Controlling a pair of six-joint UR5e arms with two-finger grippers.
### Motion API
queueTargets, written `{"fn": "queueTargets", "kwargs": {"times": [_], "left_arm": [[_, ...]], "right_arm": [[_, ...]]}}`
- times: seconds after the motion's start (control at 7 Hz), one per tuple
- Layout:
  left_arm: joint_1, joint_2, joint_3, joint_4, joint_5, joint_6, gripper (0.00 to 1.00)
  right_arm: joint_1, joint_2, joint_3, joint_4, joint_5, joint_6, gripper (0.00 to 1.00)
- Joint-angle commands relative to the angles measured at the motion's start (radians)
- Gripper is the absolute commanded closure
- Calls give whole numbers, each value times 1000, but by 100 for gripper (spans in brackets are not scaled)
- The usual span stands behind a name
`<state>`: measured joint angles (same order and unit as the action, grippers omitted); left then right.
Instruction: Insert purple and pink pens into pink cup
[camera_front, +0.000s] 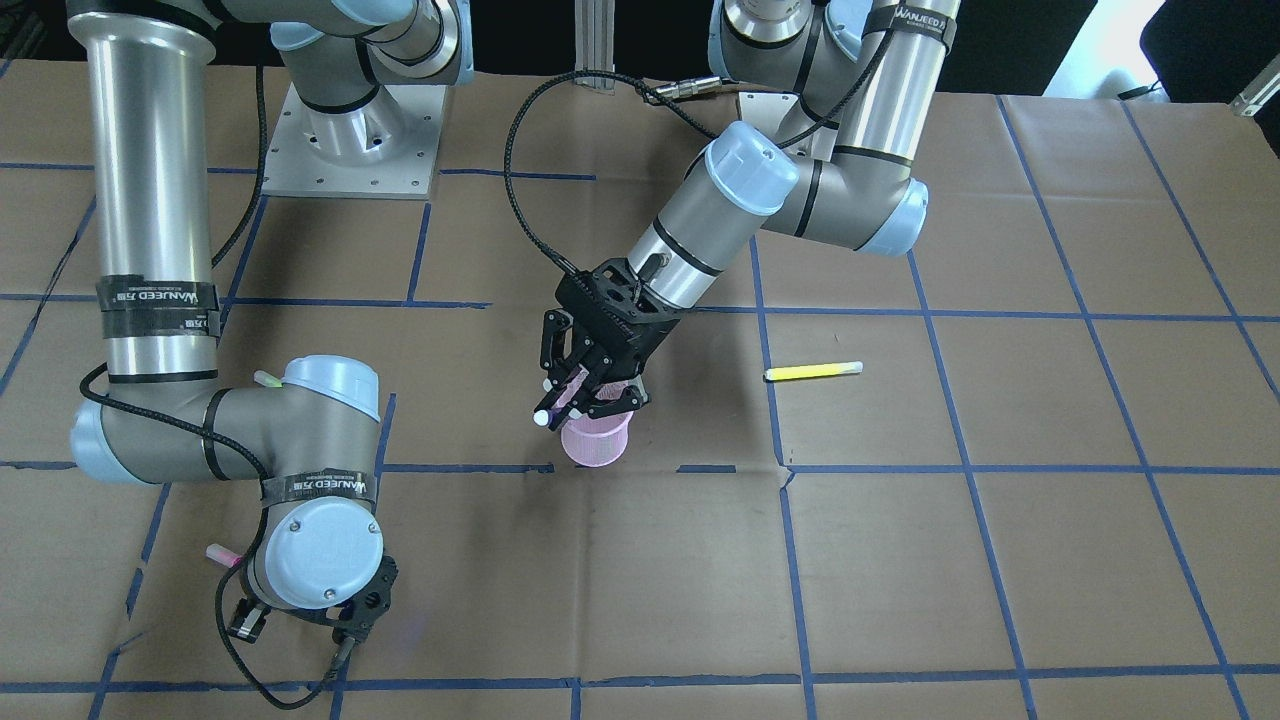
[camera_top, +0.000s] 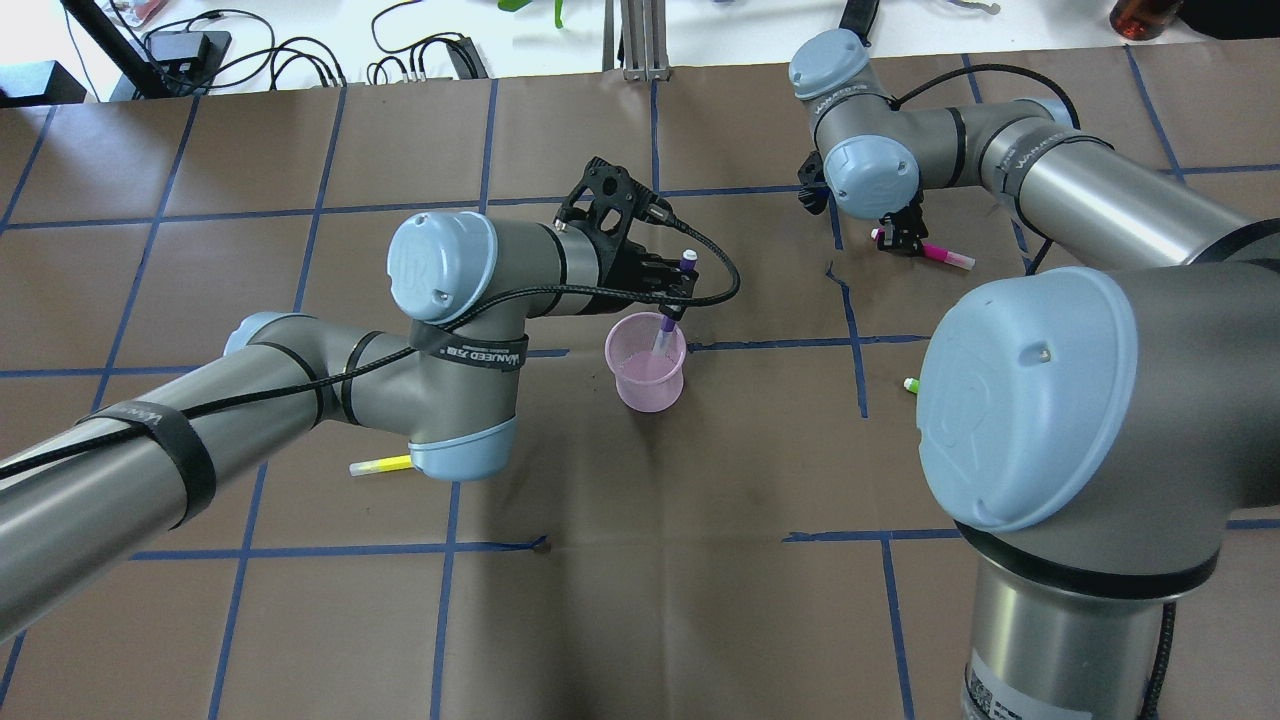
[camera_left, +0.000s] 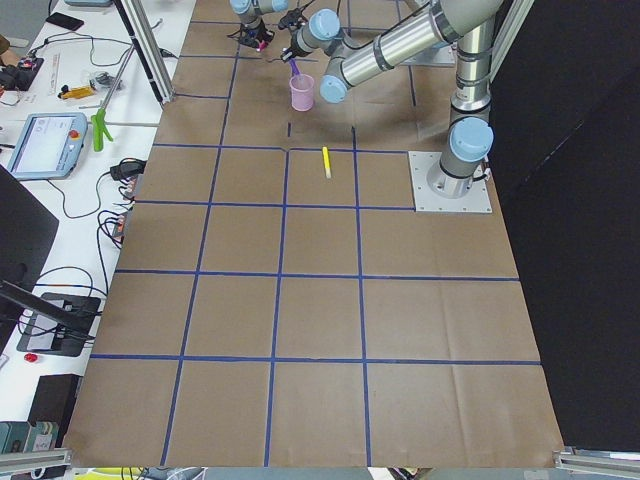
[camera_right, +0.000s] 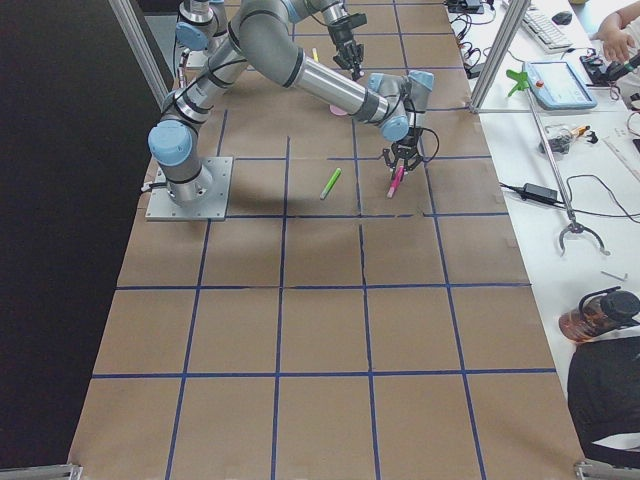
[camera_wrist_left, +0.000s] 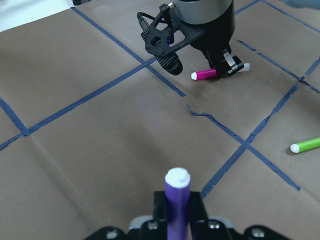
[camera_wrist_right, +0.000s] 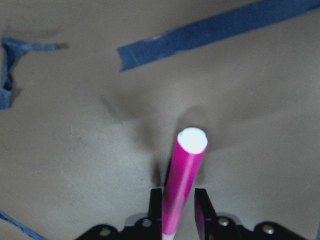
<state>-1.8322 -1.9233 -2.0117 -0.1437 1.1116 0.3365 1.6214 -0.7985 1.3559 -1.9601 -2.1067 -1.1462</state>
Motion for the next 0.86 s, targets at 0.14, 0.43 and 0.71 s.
{"fn": "queueTargets", "kwargs": {"times": [0.14, 0.43, 0.71], "left_arm": [[-7, -45, -5, 42, 8, -5, 71], [-9, -52, -6, 23, 7, -11, 2], [-10, -14, 8, -49, 8, -16, 2]], "right_arm": [[0, 2, 3, -5, 1, -1, 84], [0, 1, 2, -5, 2, -3, 92], [0, -5, -6, -6, 1, -6, 95]]}}
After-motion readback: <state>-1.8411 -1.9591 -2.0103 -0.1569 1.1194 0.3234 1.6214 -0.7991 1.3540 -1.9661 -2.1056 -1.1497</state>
